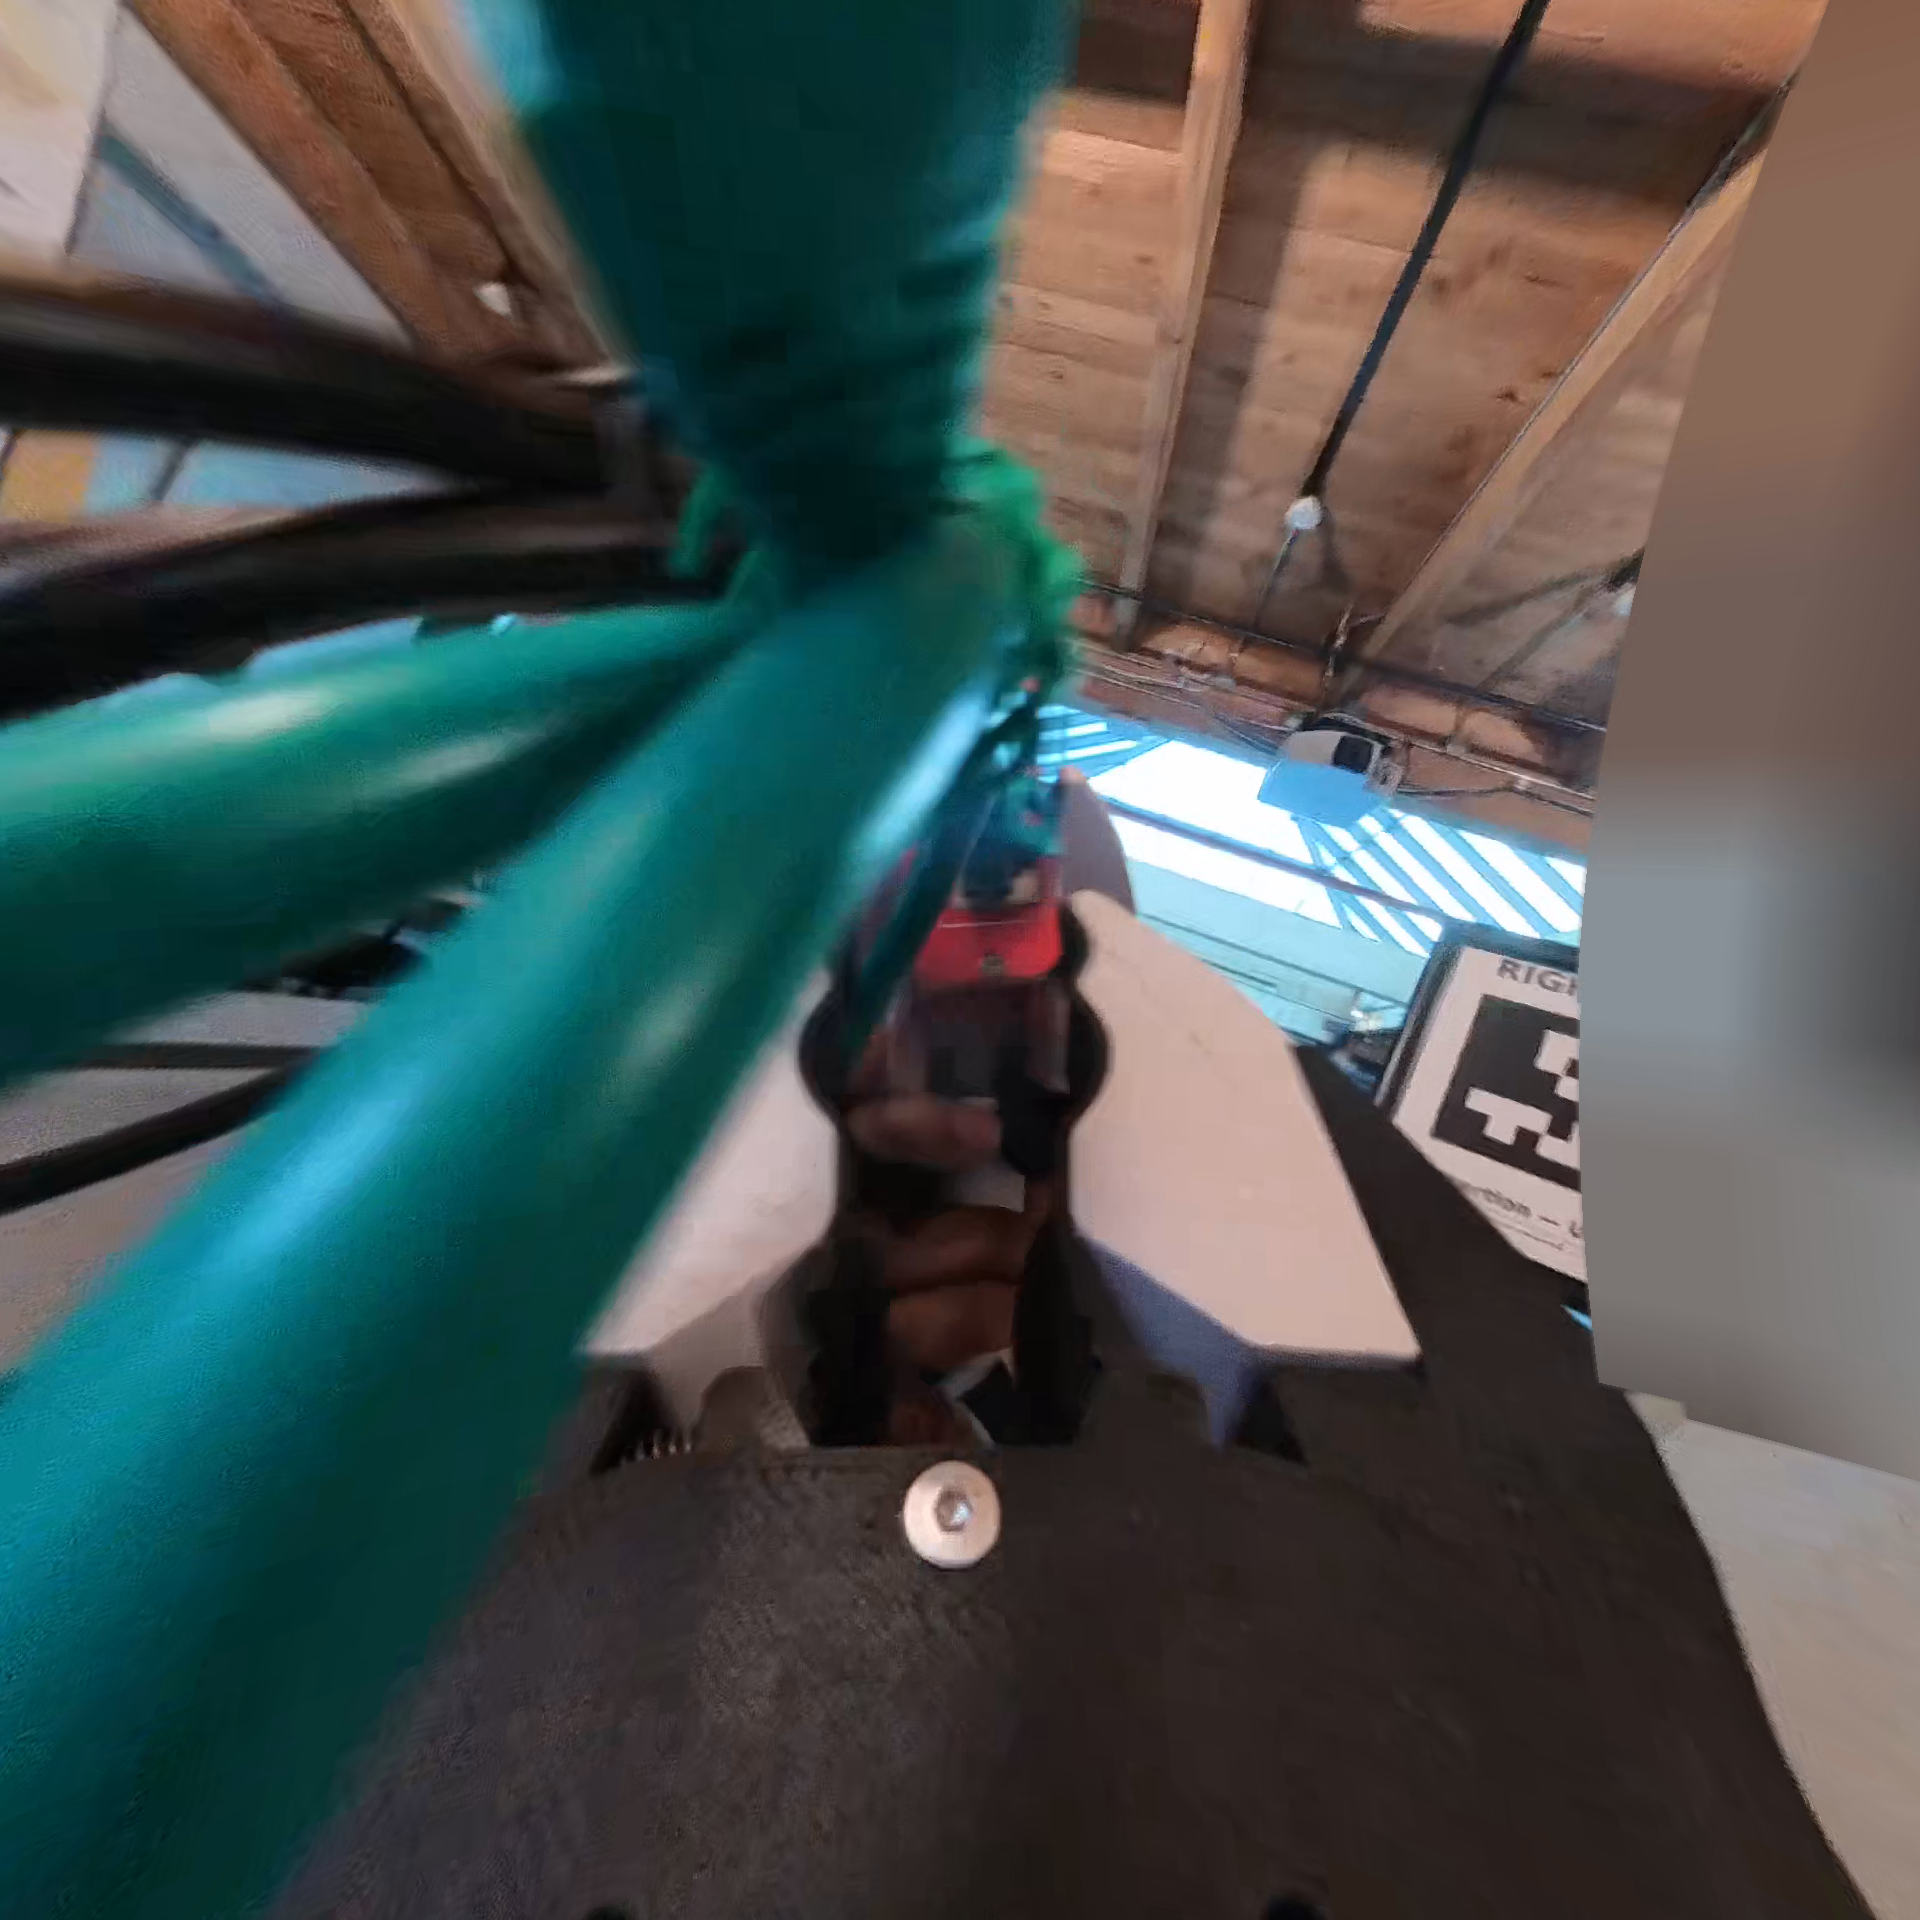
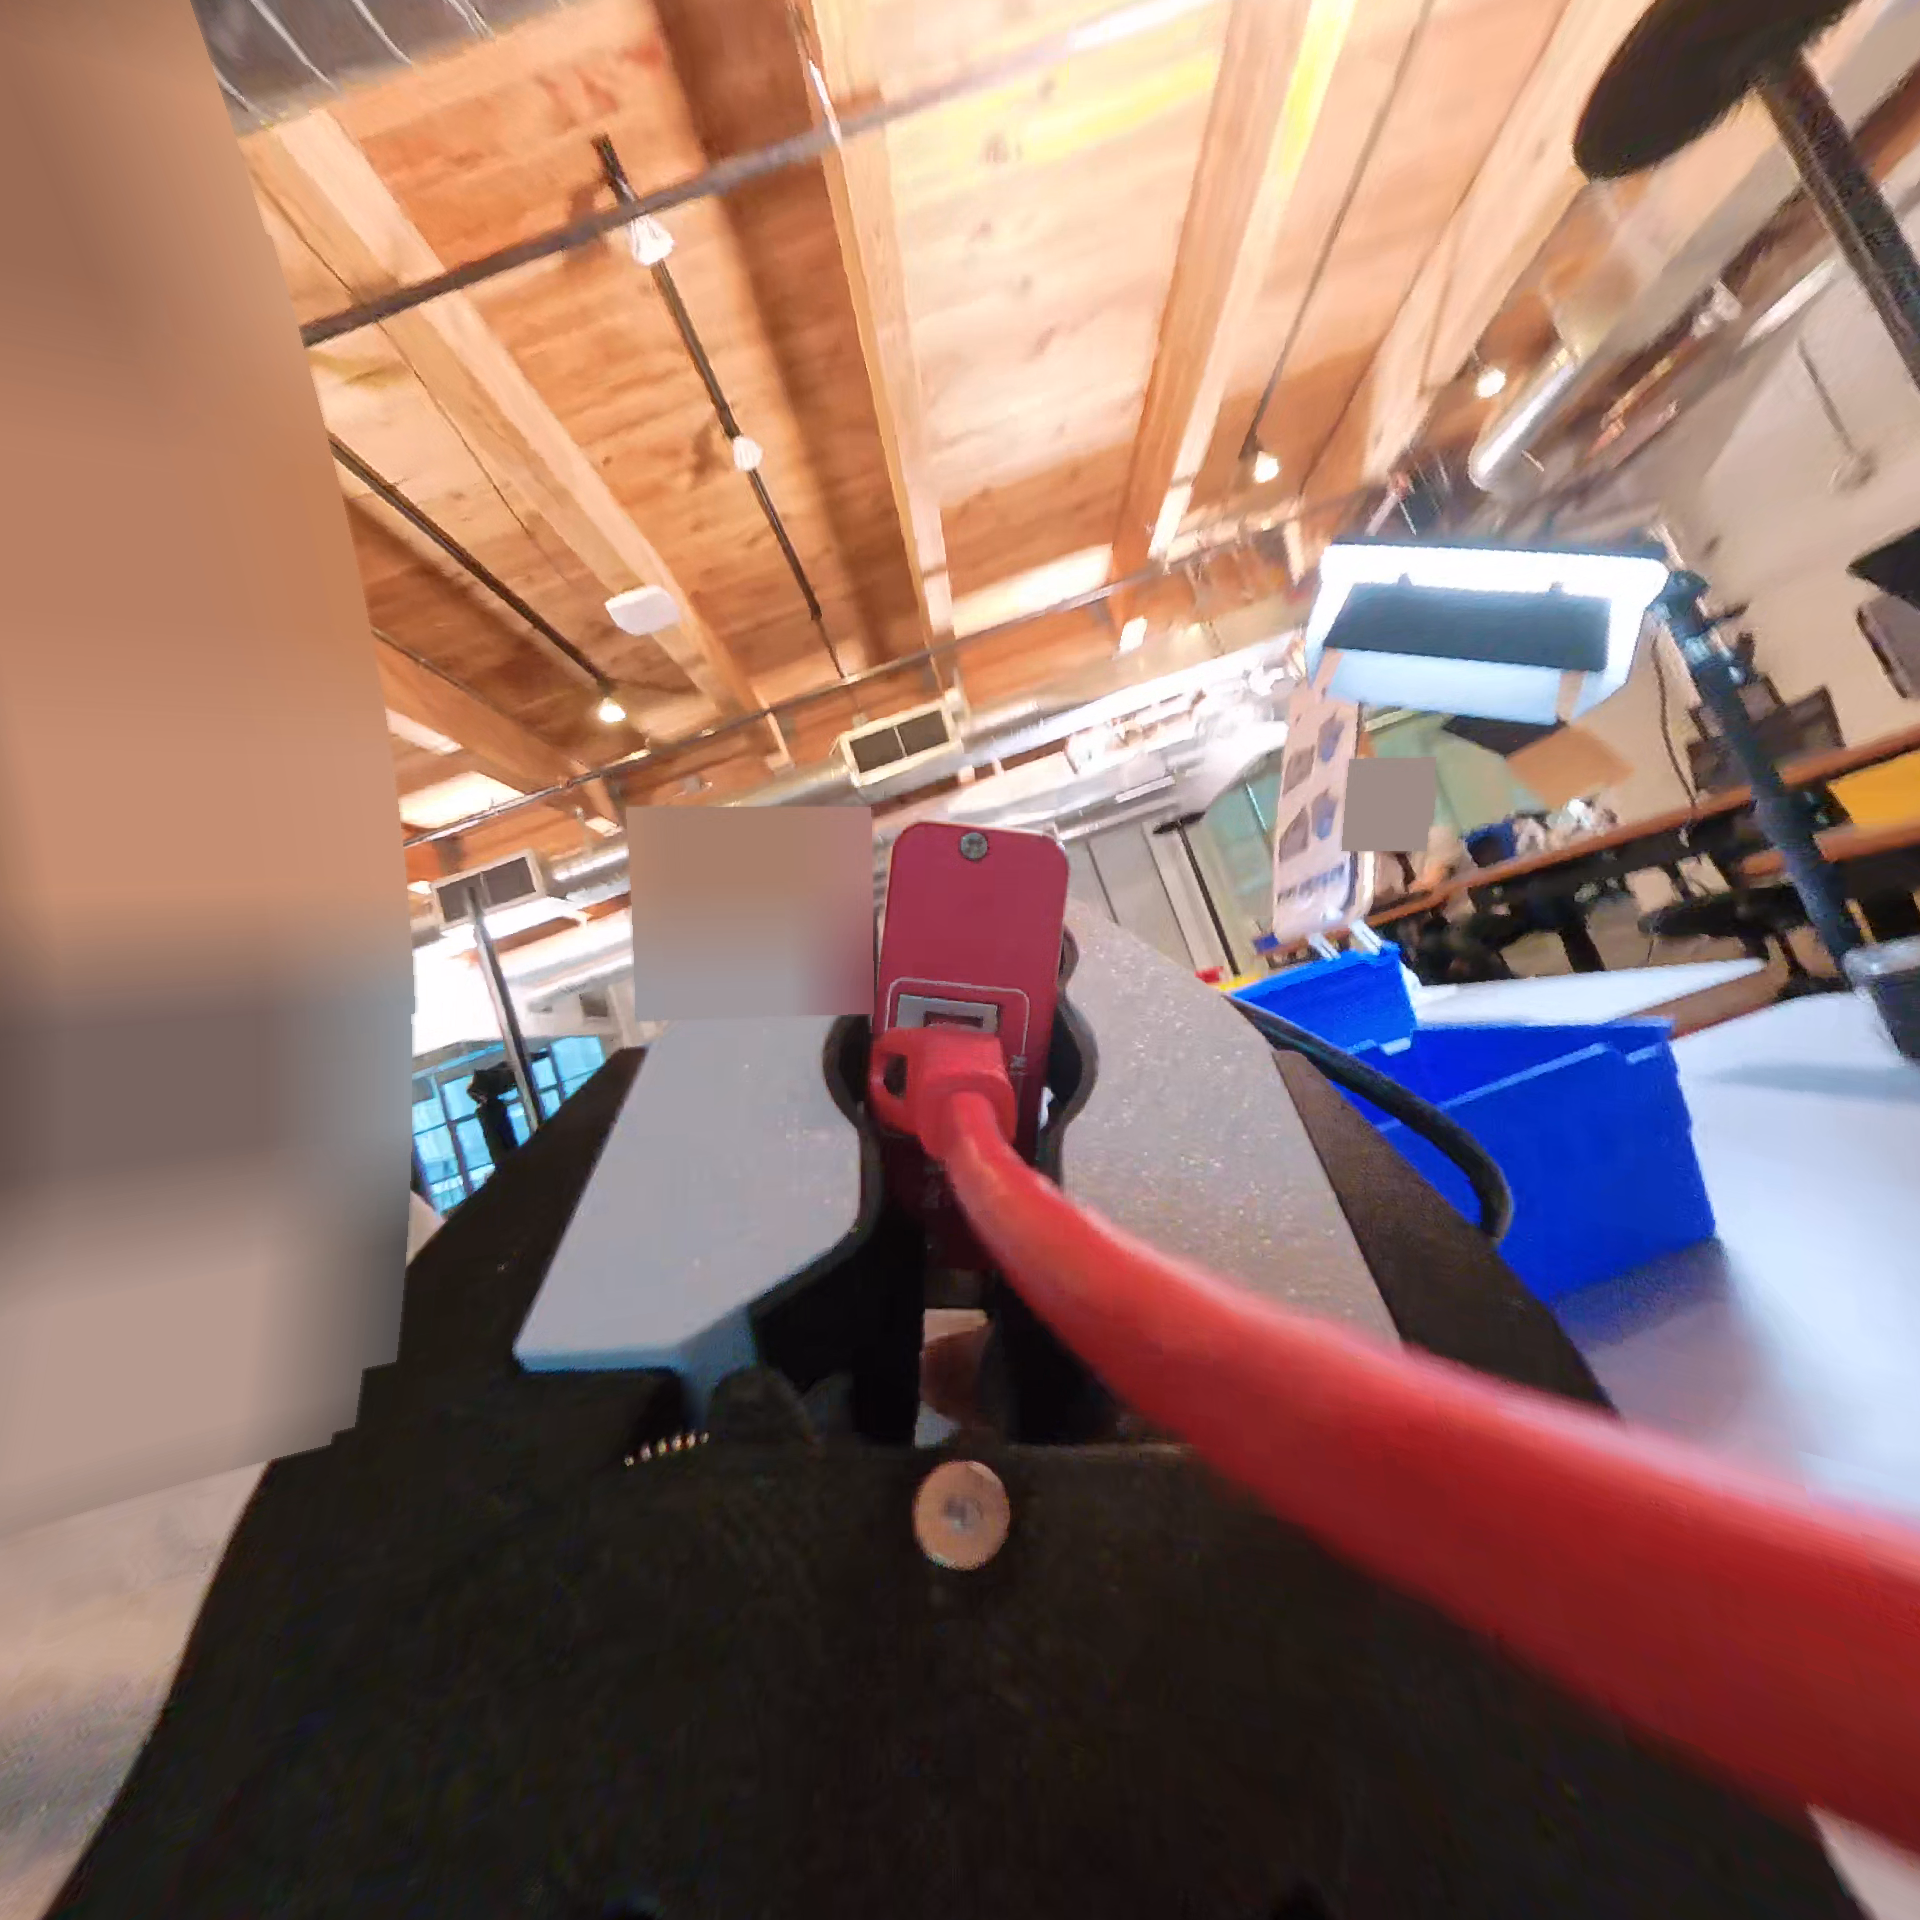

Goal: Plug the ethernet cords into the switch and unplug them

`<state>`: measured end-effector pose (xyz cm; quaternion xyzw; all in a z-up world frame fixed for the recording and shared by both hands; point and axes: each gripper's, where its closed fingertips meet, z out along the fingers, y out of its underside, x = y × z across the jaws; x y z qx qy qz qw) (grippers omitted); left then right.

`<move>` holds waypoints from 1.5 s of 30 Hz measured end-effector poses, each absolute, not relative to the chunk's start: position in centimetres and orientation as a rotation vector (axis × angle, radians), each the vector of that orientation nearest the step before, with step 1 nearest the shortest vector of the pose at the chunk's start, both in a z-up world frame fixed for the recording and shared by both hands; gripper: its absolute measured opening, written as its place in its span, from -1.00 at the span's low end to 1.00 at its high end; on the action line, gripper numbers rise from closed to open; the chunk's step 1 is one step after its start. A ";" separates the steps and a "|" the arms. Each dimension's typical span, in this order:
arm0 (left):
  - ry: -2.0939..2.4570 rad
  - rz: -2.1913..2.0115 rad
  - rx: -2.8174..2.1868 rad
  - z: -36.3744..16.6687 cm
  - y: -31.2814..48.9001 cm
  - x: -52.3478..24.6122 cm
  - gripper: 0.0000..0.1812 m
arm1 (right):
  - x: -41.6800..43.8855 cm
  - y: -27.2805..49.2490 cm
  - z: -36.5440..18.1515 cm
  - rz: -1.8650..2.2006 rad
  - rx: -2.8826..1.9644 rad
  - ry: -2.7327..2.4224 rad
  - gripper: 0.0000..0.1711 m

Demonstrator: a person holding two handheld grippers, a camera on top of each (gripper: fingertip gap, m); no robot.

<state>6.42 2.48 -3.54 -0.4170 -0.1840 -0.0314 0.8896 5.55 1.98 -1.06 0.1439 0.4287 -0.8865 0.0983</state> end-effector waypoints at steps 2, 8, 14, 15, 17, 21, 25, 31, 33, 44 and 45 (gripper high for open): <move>-0.385 -0.081 -0.893 -4.1 2.2 6.1 -0.70 | 5.0 1.6 -1.6 -2.577 0.460 1.334 -0.65; -0.385 -0.147 -0.874 -4.5 0.8 5.3 -0.70 | 3.9 3.8 -1.9 -2.626 0.518 1.407 -0.68; -0.416 -0.124 -0.891 -4.9 0.7 4.9 -0.68 | 4.0 3.2 -2.9 -2.539 0.505 1.404 -0.70; -0.417 -0.136 -0.898 -5.1 0.7 4.8 -0.68 | 4.0 3.1 -3.1 -2.525 0.507 1.400 -0.69; -0.421 -0.146 -0.907 -5.3 0.7 4.7 -0.68 | 3.9 3.0 -3.3 -2.522 0.510 1.407 -0.69; -0.424 -0.174 -0.882 -5.2 0.6 4.6 -0.61 | 4.4 2.8 -3.8 -2.483 0.470 1.454 -0.71; -0.447 -0.224 -0.878 -5.5 0.4 4.2 -0.45 | 4.3 2.5 -4.3 -2.484 0.486 1.460 -0.70; -0.424 -0.186 -1.039 -6.7 2.4 4.7 -0.12 | 3.0 5.5 -2.9 -2.617 0.556 1.094 -0.70; -0.430 -0.148 -1.068 -7.1 2.8 4.7 -0.10 | 2.4 6.7 -2.8 -2.639 0.586 0.944 -0.70; -0.458 -0.045 -1.199 -8.9 4.2 4.5 -0.24 | 1.6 10.4 -1.7 -2.764 0.637 0.540 -0.71; -0.457 0.034 -1.211 -9.0 4.1 4.2 -0.24 | 1.4 10.9 -1.8 -2.786 0.658 0.529 -0.71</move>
